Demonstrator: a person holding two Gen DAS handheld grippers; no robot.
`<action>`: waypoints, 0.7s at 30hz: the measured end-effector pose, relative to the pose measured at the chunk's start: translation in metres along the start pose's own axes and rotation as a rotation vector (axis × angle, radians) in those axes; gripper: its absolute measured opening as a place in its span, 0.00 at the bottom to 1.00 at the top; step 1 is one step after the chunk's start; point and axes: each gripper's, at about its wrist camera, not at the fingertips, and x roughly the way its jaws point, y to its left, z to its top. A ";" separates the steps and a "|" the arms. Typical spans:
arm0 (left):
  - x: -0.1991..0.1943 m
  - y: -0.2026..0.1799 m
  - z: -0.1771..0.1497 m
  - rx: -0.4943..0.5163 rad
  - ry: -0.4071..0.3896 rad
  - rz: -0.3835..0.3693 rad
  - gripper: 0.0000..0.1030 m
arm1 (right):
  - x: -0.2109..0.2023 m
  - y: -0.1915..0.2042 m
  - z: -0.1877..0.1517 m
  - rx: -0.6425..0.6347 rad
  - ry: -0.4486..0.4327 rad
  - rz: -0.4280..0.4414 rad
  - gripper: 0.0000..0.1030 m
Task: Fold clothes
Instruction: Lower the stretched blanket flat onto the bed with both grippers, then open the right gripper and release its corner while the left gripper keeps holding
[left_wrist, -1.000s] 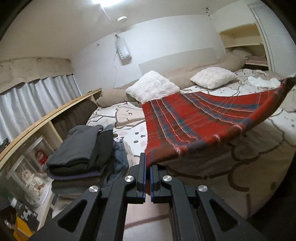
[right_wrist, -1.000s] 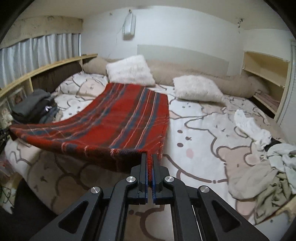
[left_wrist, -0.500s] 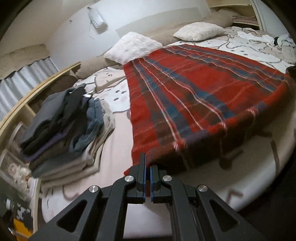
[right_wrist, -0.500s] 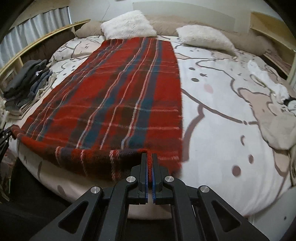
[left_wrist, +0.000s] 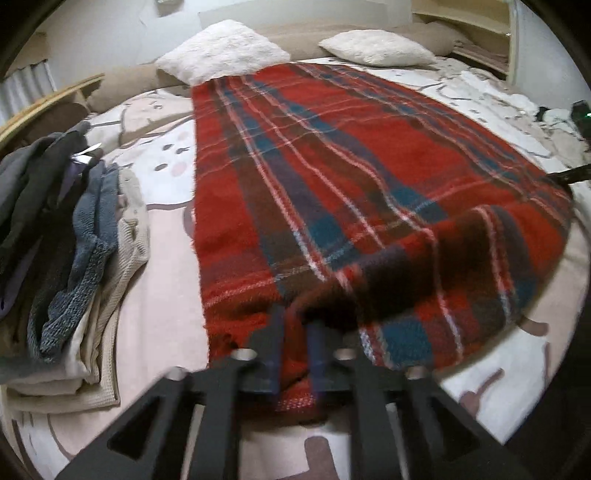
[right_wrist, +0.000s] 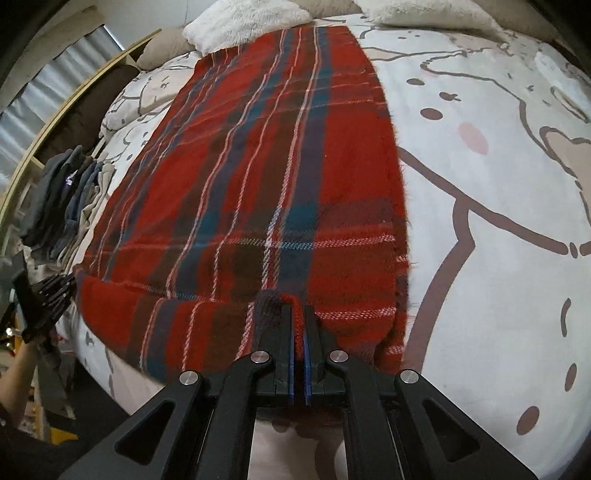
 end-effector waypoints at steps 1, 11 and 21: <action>-0.003 0.001 0.000 0.015 -0.002 -0.013 0.58 | -0.001 -0.002 0.000 -0.002 0.017 0.010 0.04; -0.010 0.002 0.016 0.187 0.041 -0.120 0.71 | -0.002 0.000 0.013 -0.129 0.201 0.040 0.04; 0.013 0.012 0.032 0.185 0.171 -0.290 0.23 | -0.004 0.014 0.018 -0.289 0.278 0.015 1.00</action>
